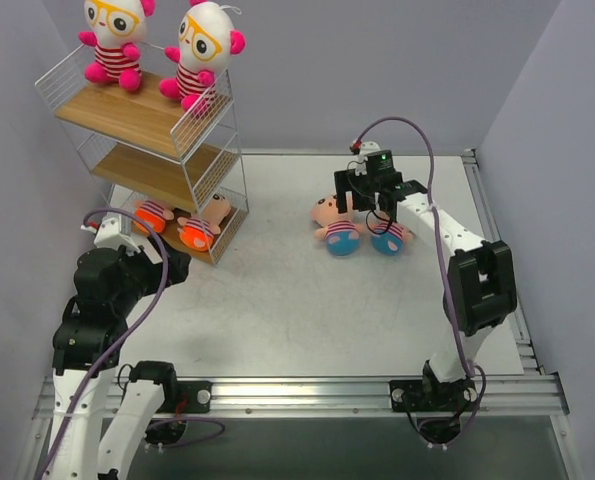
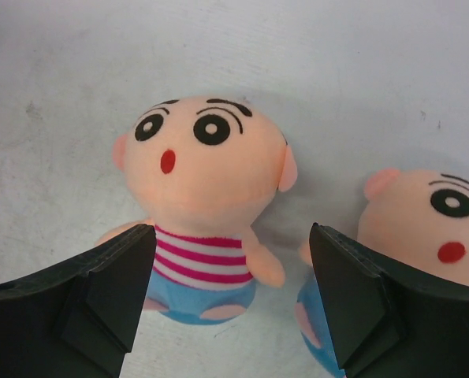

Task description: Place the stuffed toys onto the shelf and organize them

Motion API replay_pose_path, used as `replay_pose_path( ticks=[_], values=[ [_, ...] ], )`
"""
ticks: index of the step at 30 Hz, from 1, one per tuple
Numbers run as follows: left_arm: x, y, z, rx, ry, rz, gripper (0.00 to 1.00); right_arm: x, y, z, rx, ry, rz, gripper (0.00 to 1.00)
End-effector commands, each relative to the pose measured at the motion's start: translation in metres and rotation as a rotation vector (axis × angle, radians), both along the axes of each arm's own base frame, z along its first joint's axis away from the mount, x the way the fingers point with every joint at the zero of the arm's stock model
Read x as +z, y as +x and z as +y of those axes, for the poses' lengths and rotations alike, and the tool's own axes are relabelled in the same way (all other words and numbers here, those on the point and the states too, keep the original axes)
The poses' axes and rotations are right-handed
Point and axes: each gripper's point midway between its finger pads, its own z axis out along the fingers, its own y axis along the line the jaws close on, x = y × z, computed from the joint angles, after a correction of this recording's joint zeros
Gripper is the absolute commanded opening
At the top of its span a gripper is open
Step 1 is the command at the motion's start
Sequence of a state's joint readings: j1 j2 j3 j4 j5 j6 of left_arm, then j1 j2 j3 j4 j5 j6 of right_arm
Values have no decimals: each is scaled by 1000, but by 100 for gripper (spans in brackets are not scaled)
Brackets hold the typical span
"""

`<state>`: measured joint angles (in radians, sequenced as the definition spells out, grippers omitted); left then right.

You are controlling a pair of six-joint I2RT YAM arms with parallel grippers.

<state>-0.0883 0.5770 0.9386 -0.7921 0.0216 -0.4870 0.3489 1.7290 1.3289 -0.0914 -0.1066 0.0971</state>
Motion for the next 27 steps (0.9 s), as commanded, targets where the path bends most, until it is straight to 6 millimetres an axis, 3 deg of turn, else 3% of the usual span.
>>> replay_pose_path(
  ticks=[1, 9, 11, 16, 19, 21, 23, 25, 27],
  values=[
    [18, -7, -21, -148, 3, -43, 94, 1, 7, 10, 140, -43, 8, 80],
    [10, -12, -49, -296, -65, -21, 94, -46, 35, 15, 186, -92, 73, 81],
    [10, -13, -52, -311, -73, -25, 94, -68, 32, 20, 203, -81, 128, 80],
    [9, -9, -62, -330, -120, -32, 94, -99, 13, 39, 250, -5, 205, 74],
    [5, -6, -68, -332, -136, -17, 94, -97, 2, 48, 245, 33, 190, 59],
    [1, -5, -73, -331, -138, -3, 94, -92, -2, 56, 205, 68, 175, 44],
    [0, -3, -78, -335, -143, -4, 94, -80, -7, 62, 188, 93, 128, 28],
    [-2, -2, -85, -336, -155, -1, 94, -60, -13, 71, 156, 133, 84, 19],
    [-5, 0, -91, -335, -164, 9, 94, -55, -23, 79, 123, 180, 77, 8]
  ],
)
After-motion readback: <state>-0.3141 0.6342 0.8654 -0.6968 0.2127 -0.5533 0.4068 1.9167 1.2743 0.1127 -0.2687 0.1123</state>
